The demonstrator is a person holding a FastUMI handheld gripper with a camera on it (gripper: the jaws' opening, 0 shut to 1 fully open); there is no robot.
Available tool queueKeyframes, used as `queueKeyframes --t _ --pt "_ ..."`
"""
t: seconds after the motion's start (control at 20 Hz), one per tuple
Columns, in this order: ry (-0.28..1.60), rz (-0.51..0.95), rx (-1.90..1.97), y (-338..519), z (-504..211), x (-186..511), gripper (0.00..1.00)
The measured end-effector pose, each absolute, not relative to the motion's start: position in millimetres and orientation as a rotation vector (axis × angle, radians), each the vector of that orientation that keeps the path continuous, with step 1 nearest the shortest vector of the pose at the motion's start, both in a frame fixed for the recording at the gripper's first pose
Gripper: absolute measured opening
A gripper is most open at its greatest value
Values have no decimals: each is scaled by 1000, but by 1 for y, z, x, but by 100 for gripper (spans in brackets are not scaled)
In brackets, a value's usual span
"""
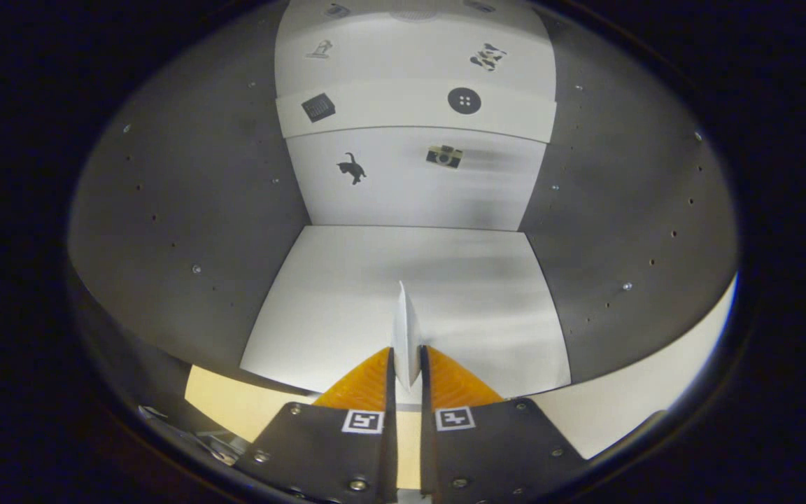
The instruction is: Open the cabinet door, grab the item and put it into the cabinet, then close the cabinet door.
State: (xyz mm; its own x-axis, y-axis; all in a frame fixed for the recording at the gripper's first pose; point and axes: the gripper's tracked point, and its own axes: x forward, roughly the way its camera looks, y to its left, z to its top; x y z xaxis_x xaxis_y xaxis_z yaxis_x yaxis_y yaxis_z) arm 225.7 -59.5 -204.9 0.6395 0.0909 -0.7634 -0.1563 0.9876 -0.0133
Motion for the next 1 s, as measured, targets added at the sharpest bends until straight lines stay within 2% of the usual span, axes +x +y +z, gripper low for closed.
queueKeyframes --t 0.15,0.4,1.0 --pt "848 144 -73 -57 -203 228 21" --pt "776 150 -41 -55 -188 231 24" --pt "423 200 -46 -61 -113 213 24"
